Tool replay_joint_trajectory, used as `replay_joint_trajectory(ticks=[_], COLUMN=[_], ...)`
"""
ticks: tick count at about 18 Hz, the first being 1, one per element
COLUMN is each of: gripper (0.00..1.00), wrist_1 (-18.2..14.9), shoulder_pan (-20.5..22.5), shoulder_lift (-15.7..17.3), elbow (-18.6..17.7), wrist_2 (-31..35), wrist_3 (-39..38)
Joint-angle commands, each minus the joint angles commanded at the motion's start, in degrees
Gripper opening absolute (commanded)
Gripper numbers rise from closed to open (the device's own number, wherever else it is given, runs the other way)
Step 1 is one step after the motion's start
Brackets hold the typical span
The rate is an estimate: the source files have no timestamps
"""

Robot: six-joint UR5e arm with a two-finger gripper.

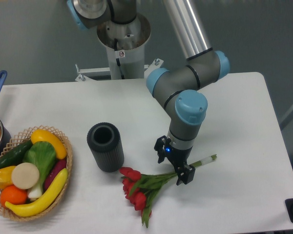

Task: Pick up the flowers from the table
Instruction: 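Close the gripper around the tulip stems near the string tie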

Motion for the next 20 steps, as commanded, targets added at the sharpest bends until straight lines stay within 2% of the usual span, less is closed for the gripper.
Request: replay_joint_trajectory(ticks=[13, 14, 16, 19, 20], gripper=[0.99, 0.97, 0.83, 0.77, 0.72], wrist_1=[0.0, 0.09, 0.09, 0.09, 0.09], shoulder_pan=[-1.76, -2.02, -2.2, -2.2, -2.2], shoulder_lift=[-2.64, -2.82, -2.73, -2.73, -2.73], elbow=[0.7, 0.7, 0.7, 0.7, 0.7], wrist_2=[0.09, 0.09, 0.09, 0.09, 0.09], wrist_3=[-1.58, -1.58, -1.67, -1.67, -1.67])
